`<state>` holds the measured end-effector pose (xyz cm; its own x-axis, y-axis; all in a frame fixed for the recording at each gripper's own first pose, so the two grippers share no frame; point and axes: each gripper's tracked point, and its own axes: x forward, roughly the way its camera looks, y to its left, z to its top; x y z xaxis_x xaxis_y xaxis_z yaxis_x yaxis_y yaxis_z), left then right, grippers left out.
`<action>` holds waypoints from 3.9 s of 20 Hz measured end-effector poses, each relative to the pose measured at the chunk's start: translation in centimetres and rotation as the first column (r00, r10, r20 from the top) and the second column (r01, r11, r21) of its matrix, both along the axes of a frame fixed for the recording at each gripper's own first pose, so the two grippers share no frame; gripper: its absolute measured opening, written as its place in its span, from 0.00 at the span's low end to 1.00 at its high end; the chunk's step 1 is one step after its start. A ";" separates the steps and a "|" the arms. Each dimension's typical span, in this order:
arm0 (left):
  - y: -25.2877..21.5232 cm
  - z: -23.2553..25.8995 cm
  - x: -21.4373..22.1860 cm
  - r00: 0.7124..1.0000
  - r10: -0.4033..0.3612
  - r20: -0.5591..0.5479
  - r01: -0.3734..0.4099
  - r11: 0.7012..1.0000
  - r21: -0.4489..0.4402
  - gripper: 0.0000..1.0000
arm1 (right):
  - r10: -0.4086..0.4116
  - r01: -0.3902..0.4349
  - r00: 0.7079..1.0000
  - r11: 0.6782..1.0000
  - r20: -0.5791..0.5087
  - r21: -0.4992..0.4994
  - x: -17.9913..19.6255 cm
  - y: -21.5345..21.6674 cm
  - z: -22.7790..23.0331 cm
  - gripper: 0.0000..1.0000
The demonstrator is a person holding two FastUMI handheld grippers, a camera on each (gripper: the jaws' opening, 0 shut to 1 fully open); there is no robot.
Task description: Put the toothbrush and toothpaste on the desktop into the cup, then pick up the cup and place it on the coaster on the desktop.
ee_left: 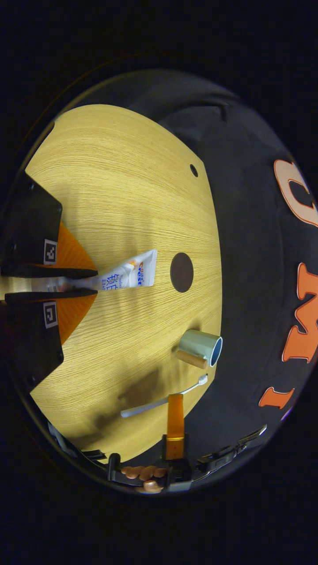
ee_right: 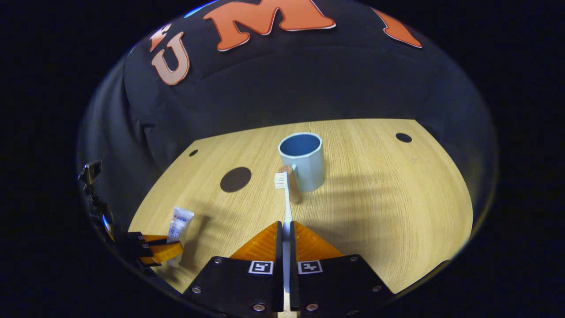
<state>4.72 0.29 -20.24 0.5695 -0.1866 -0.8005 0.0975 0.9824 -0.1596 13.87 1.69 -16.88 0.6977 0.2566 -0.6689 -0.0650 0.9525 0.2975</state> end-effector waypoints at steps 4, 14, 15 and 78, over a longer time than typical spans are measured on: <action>0.0 0.4 0.7 1.000 -0.002 0.020 0.002 1.000 0.006 0.17 | -0.018 0.014 0.989 0.999 0.145 0.029 4.1 -0.3 3.5 0.06; -0.2 0.6 1.0 0.999 -0.002 0.033 0.002 1.000 0.000 0.16 | -0.101 0.063 0.880 0.993 0.463 0.096 11.5 -2.3 9.1 0.06; -0.1 0.6 1.0 0.999 -0.001 0.034 0.001 1.000 -0.001 0.16 | -0.102 0.068 0.862 0.994 0.497 0.086 12.0 -2.5 9.5 0.06; -9.2 9.1 21.7 0.865 0.139 0.483 -0.020 0.970 -0.242 0.16 | -0.139 0.091 0.889 0.987 0.437 0.130 3.7 -8.7 1.5 0.85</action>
<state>26.45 -8.92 -11.18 0.8982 -0.2615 -0.3535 0.1444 0.9348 -0.3246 17.53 -6.99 -15.35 0.9439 0.2069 -0.2575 -0.1049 0.9269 0.3604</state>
